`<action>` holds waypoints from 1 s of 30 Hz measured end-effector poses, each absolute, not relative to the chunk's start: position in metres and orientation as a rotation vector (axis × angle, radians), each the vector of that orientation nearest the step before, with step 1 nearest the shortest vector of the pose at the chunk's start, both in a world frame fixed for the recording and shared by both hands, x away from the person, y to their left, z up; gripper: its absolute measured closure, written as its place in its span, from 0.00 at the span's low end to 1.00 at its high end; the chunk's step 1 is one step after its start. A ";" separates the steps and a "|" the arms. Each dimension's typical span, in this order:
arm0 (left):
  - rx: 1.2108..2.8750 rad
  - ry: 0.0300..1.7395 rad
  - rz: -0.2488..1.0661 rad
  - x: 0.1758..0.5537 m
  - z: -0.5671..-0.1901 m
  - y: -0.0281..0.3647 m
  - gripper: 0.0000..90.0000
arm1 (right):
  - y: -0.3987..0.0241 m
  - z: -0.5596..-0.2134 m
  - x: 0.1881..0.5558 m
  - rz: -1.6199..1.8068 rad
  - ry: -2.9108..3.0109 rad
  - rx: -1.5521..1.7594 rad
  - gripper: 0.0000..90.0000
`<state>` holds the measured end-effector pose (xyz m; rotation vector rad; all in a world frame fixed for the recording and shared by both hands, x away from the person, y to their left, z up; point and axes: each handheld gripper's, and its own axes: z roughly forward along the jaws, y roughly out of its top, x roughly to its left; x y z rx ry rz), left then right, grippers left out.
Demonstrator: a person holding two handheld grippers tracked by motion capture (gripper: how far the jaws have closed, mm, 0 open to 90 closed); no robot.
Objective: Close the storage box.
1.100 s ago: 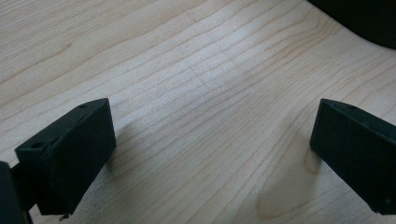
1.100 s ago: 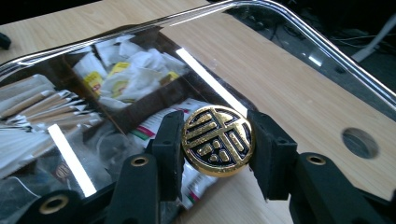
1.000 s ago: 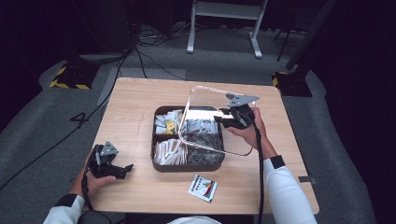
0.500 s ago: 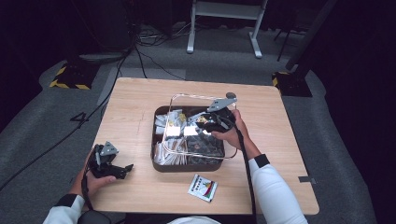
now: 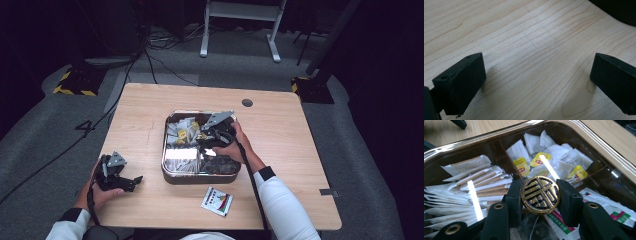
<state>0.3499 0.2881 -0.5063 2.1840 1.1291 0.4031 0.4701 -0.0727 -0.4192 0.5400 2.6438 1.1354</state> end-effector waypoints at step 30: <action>2.184 1.129 0.403 0.350 -0.506 0.288 0.00 | -0.067 -0.436 0.477 1.133 2.677 0.570 0.63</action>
